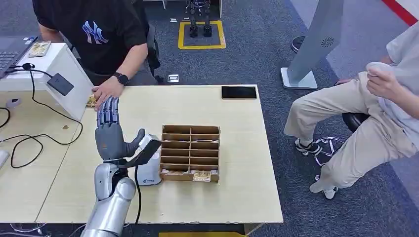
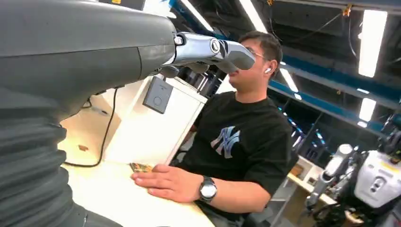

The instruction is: Pass the card to the sensor for recognition and then transmit it.

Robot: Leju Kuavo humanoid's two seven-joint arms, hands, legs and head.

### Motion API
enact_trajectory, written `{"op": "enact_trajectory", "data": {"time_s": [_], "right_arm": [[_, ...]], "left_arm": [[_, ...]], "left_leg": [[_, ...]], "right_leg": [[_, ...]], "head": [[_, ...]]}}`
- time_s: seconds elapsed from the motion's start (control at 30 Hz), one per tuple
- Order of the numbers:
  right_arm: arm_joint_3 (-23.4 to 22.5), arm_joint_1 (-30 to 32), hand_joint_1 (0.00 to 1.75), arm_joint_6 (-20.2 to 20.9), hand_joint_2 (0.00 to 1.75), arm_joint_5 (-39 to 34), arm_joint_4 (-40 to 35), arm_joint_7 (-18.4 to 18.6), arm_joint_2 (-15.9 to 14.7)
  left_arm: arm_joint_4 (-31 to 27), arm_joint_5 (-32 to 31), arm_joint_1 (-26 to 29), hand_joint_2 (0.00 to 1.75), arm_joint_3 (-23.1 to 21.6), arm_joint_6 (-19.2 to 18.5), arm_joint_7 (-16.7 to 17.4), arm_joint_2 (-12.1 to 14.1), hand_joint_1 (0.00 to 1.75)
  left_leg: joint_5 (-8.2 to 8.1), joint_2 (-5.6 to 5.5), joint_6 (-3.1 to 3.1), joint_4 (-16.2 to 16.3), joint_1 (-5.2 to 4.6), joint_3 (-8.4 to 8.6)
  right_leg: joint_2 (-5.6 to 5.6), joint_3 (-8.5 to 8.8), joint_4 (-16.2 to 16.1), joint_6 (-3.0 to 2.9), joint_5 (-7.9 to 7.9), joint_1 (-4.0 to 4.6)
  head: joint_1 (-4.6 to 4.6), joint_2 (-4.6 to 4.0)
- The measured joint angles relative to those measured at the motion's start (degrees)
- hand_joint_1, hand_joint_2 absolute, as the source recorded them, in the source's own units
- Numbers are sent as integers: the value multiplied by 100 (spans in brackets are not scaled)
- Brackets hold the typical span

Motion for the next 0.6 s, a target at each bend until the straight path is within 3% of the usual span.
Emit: {"op": "enact_trajectory", "data": {"time_s": [0.17,0.4,0.43,0.5,0.53,0.6], "right_arm": [[-2,38,0,-42,175,-28,0,-7,0],[-2,66,0,-111,175,2,0,2,0],[-2,71,0,-122,175,2,-2,2,0],[-2,89,0,-140,175,2,-9,4,0],[-2,95,0,-151,175,-2,-13,4,0],[-9,115,0,-197,175,-44,-31,4,2]], "left_arm": [[-463,732,278,175,129,0,-590,-278,0],[-938,1504,567,175,133,0,-902,-441,0],[-1002,1770,613,0,131,-2,-917,-444,0],[-1125,2392,741,0,31,-2,-944,-413,0],[-1204,2711,849,175,-79,-2,-979,-369,0],[-1437,3398,1124,175,-358,-4,-1183,-256,0]], "left_leg": [[-1,0,0,0,0,0],[-1,2,0,0,0,2],[-1,2,0,0,0,3],[-1,1,0,0,0,2],[-1,1,0,0,1,2],[-4,4,-2,-1,1,2]], "right_leg": [[0,-1,0,0,-1,1],[1,0,0,1,-1,0],[2,-1,0,1,-1,1],[1,-1,0,0,-1,1],[1,-1,0,0,-1,1],[3,-1,0,0,-2,1]], "head": [[-2,0],[0,0],[2,0],[2,0],[0,0],[0,0]]}}
